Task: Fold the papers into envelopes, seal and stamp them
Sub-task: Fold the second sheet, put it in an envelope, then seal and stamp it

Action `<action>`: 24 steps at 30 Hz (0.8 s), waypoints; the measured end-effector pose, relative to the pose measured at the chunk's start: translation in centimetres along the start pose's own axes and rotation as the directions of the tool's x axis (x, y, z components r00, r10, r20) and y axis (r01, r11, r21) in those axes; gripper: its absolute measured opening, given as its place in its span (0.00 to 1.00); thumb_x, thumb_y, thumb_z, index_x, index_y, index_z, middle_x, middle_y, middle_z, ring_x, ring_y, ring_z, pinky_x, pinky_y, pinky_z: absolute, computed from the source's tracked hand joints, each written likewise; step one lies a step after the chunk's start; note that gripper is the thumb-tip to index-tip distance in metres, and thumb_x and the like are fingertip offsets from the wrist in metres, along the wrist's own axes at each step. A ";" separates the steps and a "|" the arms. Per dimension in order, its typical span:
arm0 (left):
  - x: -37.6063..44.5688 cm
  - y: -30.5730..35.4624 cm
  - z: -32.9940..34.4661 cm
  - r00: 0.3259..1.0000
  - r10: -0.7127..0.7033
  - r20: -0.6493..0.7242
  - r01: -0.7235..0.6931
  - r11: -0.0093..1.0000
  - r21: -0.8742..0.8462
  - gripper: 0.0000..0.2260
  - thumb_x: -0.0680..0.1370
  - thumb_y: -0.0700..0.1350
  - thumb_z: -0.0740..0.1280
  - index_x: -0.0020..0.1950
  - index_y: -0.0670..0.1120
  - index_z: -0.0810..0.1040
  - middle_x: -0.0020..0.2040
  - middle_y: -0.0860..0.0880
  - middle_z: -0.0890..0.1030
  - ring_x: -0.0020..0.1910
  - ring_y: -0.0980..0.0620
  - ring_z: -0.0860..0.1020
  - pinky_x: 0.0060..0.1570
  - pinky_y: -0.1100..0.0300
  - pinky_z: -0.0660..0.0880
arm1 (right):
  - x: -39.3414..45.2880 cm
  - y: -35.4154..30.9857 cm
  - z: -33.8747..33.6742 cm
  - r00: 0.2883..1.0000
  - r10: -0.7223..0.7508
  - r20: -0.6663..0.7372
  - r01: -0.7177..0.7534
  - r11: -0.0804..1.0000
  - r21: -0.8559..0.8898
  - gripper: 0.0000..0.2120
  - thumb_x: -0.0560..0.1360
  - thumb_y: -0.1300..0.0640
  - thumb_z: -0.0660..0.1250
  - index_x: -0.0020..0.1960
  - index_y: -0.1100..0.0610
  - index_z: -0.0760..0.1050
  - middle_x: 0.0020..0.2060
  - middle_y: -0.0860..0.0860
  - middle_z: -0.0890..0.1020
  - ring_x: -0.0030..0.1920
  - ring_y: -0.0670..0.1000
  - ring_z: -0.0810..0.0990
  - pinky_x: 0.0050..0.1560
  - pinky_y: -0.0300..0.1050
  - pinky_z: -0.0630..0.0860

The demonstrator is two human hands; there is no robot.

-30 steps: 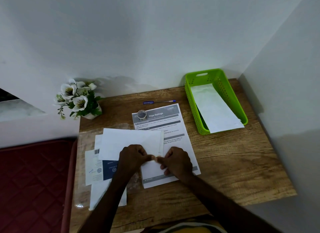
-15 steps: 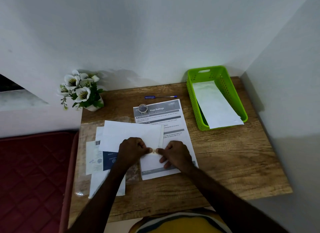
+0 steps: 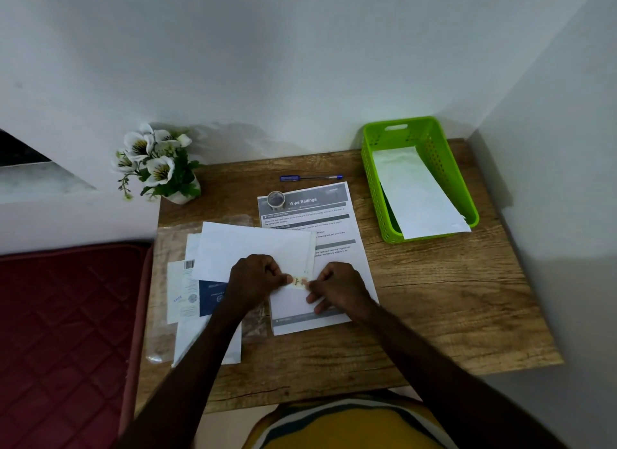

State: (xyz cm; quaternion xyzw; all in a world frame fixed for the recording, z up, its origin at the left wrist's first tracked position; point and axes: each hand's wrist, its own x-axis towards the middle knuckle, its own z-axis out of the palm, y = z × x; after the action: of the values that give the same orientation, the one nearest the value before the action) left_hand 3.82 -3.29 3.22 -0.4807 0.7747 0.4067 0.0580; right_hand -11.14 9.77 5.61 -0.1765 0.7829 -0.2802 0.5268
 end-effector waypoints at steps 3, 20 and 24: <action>0.1 0.4 -0.6 0.999 0.005 0.054 -0.006 1.000 0.024 0.11 0.74 0.51 0.78 0.39 0.49 0.79 0.37 0.55 0.81 0.37 0.57 0.79 0.36 0.68 0.70 | -0.1 -0.1 -0.2 1.000 0.011 0.011 -0.011 1.000 -0.006 0.08 0.76 0.56 0.74 0.48 0.58 0.76 0.35 0.51 0.87 0.34 0.55 0.87 0.37 0.49 0.84; 6.5 4.8 -4.1 0.926 0.370 0.076 -0.359 0.801 0.480 0.16 0.75 0.62 0.72 0.57 0.54 0.83 0.62 0.51 0.82 0.61 0.49 0.77 0.60 0.49 0.73 | -0.5 0.0 0.0 1.000 0.004 0.004 -0.004 1.000 0.008 0.09 0.78 0.53 0.72 0.45 0.55 0.75 0.39 0.52 0.88 0.37 0.57 0.87 0.27 0.40 0.76; 6.0 5.1 -4.3 0.935 0.310 0.170 -0.351 0.875 0.334 0.26 0.73 0.70 0.67 0.59 0.53 0.83 0.59 0.56 0.83 0.52 0.57 0.78 0.49 0.59 0.75 | -0.3 0.2 0.1 1.000 0.005 -0.016 -0.005 1.000 -0.001 0.08 0.78 0.53 0.73 0.45 0.55 0.75 0.37 0.51 0.88 0.35 0.55 0.87 0.29 0.41 0.78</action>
State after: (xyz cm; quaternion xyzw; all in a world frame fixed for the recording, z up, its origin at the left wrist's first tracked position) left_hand -2.15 -9.39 6.09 -0.2991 0.9021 0.2882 0.1173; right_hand -10.88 10.08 5.67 -0.1725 0.7878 -0.2796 0.5210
